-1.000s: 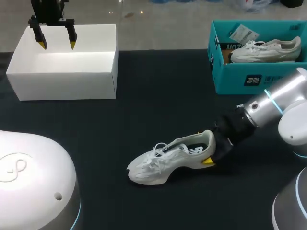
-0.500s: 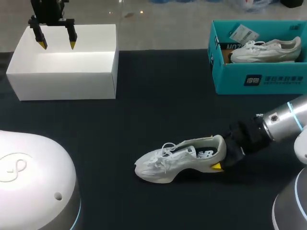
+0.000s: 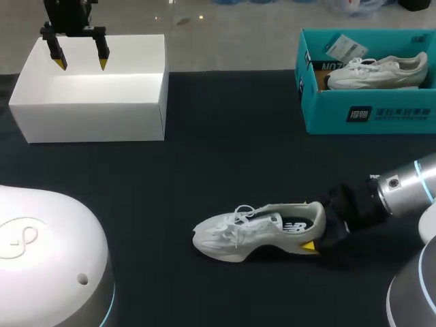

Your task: Take the shoe out of the shoebox, open the shoe tongue, remove and reinsert the insole, then place the shoe into the shoebox

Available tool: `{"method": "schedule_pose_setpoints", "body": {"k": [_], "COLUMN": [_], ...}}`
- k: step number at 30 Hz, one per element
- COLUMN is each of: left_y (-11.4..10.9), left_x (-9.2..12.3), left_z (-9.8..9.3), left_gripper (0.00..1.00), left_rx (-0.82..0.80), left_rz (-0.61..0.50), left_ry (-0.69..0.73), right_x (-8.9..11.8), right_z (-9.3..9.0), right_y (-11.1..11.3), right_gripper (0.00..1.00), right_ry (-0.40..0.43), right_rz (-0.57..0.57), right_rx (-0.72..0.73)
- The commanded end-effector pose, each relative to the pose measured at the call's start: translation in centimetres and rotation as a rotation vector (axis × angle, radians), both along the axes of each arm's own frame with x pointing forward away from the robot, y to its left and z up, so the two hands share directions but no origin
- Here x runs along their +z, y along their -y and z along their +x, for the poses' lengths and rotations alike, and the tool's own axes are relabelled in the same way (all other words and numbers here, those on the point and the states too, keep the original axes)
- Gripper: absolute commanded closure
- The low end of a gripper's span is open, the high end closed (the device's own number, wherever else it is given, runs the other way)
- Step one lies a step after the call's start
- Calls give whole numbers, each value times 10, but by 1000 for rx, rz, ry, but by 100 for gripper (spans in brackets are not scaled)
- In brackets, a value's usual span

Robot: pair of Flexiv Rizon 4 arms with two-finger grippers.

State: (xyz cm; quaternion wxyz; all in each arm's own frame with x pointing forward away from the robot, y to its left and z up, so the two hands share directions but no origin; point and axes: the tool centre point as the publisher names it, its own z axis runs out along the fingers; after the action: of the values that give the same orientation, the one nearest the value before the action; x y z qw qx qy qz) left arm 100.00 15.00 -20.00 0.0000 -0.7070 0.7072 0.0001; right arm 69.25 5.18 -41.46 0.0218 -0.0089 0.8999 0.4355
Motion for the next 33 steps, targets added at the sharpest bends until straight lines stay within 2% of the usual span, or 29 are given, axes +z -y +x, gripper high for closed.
{"method": "schedule_pose_setpoints", "body": {"k": [1, 7, 33], "left_y": [0, 0, 0], "left_x": [0, 0, 0], "left_z": [0, 0, 0], "left_gripper": [0, 0, 0], "left_rx": [0, 0, 0], "left_rz": [0, 0, 0], "left_ry": [0, 0, 0], "right_x": [-4, -15, -14], "right_z": [-4, -6, -6], "right_y": [-1, -2, 0], "right_gripper": [100, 100, 100], "right_ry": [-10, -34, -35], "right_rz": [-7, -19, -41], "right_rx": [-3, -4, -18]}}
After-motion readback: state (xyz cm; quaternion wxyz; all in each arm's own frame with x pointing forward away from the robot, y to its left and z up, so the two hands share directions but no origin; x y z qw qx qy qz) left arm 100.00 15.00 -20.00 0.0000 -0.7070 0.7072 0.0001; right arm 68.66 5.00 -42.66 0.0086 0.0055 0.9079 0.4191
